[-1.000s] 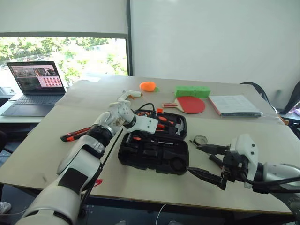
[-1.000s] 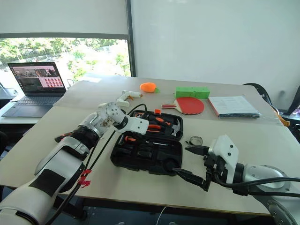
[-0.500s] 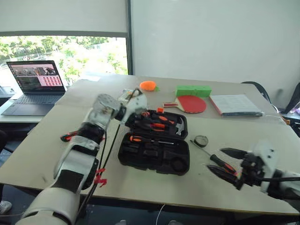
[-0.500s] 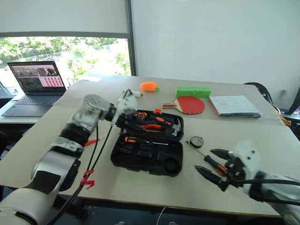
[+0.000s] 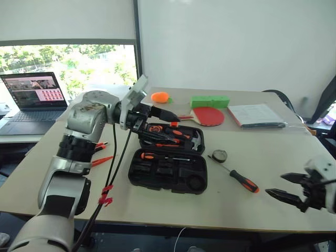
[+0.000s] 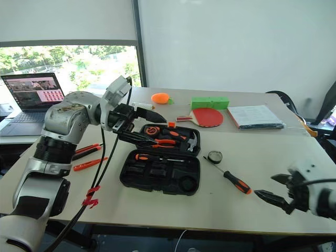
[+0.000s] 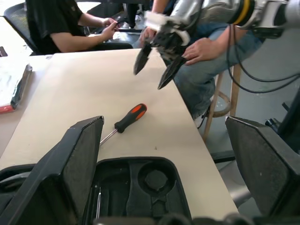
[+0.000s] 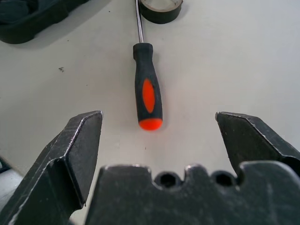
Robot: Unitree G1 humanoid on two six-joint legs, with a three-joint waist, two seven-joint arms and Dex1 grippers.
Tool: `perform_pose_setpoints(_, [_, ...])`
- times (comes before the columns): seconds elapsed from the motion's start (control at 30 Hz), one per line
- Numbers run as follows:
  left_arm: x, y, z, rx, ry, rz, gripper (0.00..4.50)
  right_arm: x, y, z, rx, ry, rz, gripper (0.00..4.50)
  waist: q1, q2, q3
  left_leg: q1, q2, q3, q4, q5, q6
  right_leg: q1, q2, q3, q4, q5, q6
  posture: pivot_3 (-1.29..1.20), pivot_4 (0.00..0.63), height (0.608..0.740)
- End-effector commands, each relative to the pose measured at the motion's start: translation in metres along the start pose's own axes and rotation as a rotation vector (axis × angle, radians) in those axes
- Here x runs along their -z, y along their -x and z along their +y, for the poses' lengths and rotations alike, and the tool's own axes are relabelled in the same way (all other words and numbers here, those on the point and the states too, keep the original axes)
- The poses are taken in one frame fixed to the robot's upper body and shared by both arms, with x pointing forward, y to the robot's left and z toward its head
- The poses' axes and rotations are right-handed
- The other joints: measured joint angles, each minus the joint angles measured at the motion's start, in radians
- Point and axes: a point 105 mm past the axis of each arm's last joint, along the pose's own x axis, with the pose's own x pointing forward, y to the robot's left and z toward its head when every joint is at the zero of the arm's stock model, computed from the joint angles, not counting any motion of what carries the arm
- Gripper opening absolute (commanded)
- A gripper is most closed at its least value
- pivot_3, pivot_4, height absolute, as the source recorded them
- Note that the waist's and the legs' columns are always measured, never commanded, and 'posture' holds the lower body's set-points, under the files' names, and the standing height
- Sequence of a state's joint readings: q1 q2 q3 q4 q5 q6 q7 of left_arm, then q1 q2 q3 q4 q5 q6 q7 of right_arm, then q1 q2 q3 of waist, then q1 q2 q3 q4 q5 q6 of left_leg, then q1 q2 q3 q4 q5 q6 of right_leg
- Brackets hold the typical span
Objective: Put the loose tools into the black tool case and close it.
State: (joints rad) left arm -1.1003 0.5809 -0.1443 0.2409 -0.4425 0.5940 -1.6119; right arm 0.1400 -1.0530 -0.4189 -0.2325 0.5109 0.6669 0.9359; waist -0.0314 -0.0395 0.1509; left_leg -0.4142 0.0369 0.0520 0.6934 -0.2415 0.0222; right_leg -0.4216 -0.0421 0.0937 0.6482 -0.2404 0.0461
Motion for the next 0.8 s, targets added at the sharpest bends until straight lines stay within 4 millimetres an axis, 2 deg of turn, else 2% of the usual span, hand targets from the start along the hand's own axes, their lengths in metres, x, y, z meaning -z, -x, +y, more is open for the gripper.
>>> perform_pose_setpoints(0.03, [-0.009, 0.000, -0.008, 0.017, -0.042, 0.004, 4.44, 0.003, -0.016, -0.006, -0.027, 0.013, 0.046, 4.50, 0.000, 0.001, 0.000, -0.001, 0.000, 0.000, 0.000, 0.000, 0.000, -0.001, 0.000, 0.000, 0.000, 0.000, 0.000, 0.00, 0.150, 0.736])
perform_pose_setpoints(0.3, [-0.008, 0.003, -0.003, -0.056, -0.076, 0.036, 4.44, 0.006, -0.045, -0.006, -0.082, 0.021, 0.055, 4.50, 0.019, 0.001, 0.001, -0.002, -0.001, 0.001, 0.001, 0.000, 0.001, -0.001, -0.001, 0.000, -0.001, -0.001, 0.001, 0.00, 0.150, 0.736])
perform_pose_setpoints(0.4, [-0.007, 0.006, -0.003, -0.062, -0.073, 0.043, 4.50, 0.004, -0.051, -0.004, -0.090, 0.030, 0.049, 3.83, 0.018, 0.001, 0.001, -0.002, -0.001, 0.001, 0.001, 0.000, 0.001, -0.001, -0.001, 0.000, -0.001, -0.001, 0.002, 0.00, 0.150, 0.736])
perform_pose_setpoints(0.53, [-0.008, 0.008, -0.002, -0.074, -0.076, 0.041, 4.50, 0.003, -0.052, -0.003, -0.101, 0.030, 0.042, 2.39, 0.018, 0.001, 0.001, -0.002, -0.001, 0.001, 0.001, 0.000, 0.001, -0.001, -0.001, 0.000, -0.001, -0.001, 0.001, 0.00, 0.150, 0.736])
perform_pose_setpoints(0.67, [-0.006, 0.012, 0.000, -0.106, -0.074, 0.048, 4.50, -0.002, -0.039, -0.007, -0.079, -0.022, 0.001, 1.04, 0.018, 0.001, 0.001, -0.002, -0.001, 0.001, 0.001, 0.000, 0.001, -0.001, -0.001, 0.000, 0.000, -0.001, 0.001, 0.00, 0.150, 0.736])
perform_pose_setpoints(0.73, [-0.006, 0.017, 0.001, -0.133, -0.071, 0.055, 4.50, -0.008, -0.025, -0.008, -0.081, -0.027, -0.025, 1.01, 0.019, 0.001, 0.001, -0.002, -0.001, 0.001, 0.001, 0.000, 0.001, -0.001, -0.001, 0.000, -0.001, -0.001, 0.002, 0.00, 0.150, 0.736])
perform_pose_setpoints(0.8, [-0.006, 0.023, 0.001, -0.151, -0.070, 0.063, 4.50, -0.023, -0.010, -0.004, -0.121, -0.018, -0.081, 1.01, 0.019, 0.002, 0.001, -0.002, -0.001, 0.001, 0.001, 0.000, 0.001, -0.001, -0.001, 0.000, -0.001, -0.001, 0.002, 0.00, 0.150, 0.736])
